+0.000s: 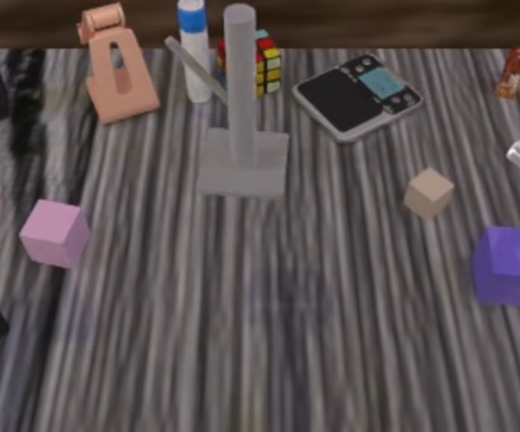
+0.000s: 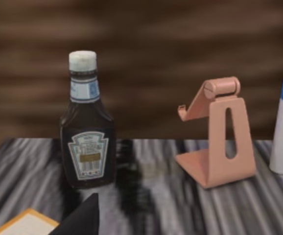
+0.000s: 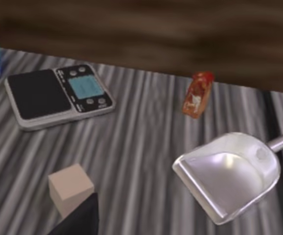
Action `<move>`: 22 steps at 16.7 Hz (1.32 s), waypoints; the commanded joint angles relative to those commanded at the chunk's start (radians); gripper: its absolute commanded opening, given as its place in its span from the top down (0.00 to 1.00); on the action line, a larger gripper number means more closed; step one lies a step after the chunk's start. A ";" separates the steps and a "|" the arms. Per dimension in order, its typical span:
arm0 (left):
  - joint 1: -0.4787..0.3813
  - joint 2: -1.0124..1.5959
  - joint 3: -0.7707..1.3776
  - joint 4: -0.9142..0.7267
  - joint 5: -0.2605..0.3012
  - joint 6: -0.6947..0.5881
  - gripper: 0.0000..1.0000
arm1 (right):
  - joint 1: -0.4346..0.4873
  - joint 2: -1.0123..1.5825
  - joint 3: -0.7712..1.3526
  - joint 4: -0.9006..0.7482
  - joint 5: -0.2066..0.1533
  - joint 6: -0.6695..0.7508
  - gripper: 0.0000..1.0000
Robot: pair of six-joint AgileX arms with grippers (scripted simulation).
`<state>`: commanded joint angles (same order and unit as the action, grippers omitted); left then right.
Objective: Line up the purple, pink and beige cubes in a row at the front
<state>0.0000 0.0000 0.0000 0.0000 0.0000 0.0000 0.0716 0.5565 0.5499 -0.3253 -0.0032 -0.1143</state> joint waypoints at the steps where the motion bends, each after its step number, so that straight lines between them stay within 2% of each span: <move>1: 0.000 0.000 0.000 0.000 0.000 0.000 0.00 | 0.011 0.111 0.098 -0.059 0.001 -0.020 0.00; 9: 0.000 0.000 0.000 0.000 0.000 0.000 0.00 | 0.103 1.126 0.889 -0.577 0.008 -0.186 0.00; 13: 0.000 0.000 0.000 0.000 0.000 0.000 0.00 | 0.144 1.529 1.235 -0.787 0.009 -0.257 0.00; 18: 0.000 0.000 0.000 0.000 0.000 0.000 0.00 | 0.179 1.825 1.561 -0.943 0.009 -0.317 0.00; 22: 0.000 0.000 0.000 0.000 0.000 0.000 0.00 | 0.189 1.914 1.658 -0.983 0.009 -0.335 0.00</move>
<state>0.0000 0.0000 0.0000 0.0000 0.0000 0.0000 0.2608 2.4702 2.2074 -1.3080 0.0060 -0.4494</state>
